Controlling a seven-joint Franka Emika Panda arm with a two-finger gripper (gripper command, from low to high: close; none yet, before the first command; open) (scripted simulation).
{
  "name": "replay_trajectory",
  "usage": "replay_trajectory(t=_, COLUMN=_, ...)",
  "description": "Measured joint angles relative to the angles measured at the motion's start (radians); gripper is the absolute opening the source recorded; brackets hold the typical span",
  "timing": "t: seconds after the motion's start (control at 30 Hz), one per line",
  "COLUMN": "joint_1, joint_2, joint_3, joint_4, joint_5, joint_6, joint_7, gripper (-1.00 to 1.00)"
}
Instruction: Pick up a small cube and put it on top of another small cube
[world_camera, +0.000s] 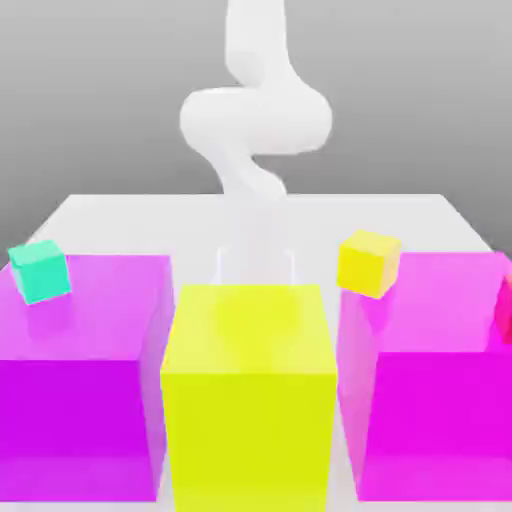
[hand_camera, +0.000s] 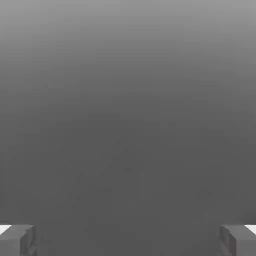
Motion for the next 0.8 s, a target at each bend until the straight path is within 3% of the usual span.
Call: replay_trajectory(t=0.8, joint_1=0.207, joint_2=0.384, joint_3=0.431, joint_4=-0.08, joint_5=-0.069, joint_6=0.021, joint_7=0.0, gripper=0.0)
